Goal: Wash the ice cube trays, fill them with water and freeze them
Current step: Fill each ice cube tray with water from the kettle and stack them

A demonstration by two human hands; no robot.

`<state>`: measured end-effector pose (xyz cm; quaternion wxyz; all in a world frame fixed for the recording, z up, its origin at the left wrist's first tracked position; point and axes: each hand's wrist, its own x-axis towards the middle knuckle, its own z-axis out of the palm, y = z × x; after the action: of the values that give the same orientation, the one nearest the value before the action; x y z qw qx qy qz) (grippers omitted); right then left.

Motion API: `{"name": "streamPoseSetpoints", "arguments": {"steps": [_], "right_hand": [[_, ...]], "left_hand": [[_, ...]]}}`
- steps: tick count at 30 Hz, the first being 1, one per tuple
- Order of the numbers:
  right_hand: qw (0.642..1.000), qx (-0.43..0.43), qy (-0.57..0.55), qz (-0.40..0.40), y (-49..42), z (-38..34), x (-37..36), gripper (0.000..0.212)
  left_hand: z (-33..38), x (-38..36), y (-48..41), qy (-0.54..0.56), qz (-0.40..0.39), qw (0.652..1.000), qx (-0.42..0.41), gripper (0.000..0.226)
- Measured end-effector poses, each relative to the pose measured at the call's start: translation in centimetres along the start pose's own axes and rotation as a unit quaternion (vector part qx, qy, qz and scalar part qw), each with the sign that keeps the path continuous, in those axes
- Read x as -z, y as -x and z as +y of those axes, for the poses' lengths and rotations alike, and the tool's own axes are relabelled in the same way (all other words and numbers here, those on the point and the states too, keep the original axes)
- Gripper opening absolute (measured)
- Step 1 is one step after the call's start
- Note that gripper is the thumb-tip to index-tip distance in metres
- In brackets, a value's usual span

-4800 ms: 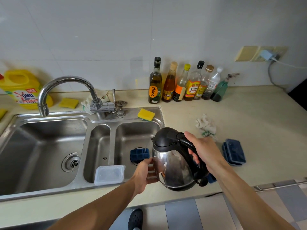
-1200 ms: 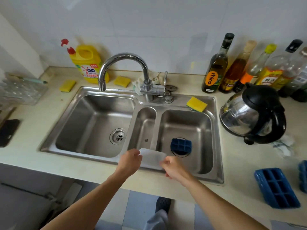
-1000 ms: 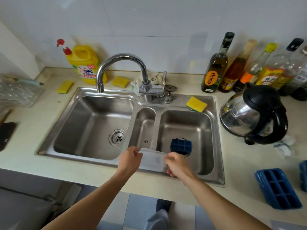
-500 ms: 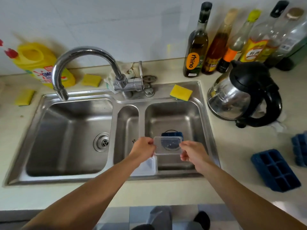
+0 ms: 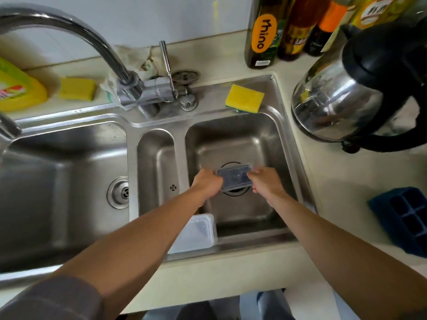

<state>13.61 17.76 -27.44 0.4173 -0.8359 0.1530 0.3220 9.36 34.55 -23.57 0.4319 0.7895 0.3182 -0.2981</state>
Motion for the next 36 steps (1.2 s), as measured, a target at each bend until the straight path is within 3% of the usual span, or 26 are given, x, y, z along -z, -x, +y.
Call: {"name": "streamPoseSetpoints", "arguments": {"steps": [6,14,19,24,33,36], "right_hand": [[0.998,0.024,0.041,0.03,-1.2,1.3,-1.5,0.002],[0.995,0.035,0.092,0.029,-2.6,2.5,-1.9,0.012],[0.995,0.037,0.081,0.042,-3.5,2.7,-2.3,0.02],[0.995,0.044,0.072,0.055,-3.8,2.5,-2.5,0.022],[0.996,0.011,0.079,0.04,-4.5,2.2,-1.9,0.014],[0.998,-0.023,0.063,0.021,-4.4,2.3,-1.9,0.02]], "left_hand": [[-0.5,-1.2,-3.2,-0.01,-0.014,1.0,0.005,0.022],[-1.1,-2.4,-5.0,-0.053,0.0,0.999,-0.004,0.028],[-1.2,-2.5,-6.0,-0.084,0.03,0.996,0.005,0.015],[-1.4,-2.7,-6.8,-0.095,0.023,0.995,0.025,0.025],[-1.3,-3.1,-8.0,-0.027,0.038,0.997,0.069,0.027],[-1.3,-3.2,-8.0,-0.021,0.038,0.997,0.071,0.026]]}}
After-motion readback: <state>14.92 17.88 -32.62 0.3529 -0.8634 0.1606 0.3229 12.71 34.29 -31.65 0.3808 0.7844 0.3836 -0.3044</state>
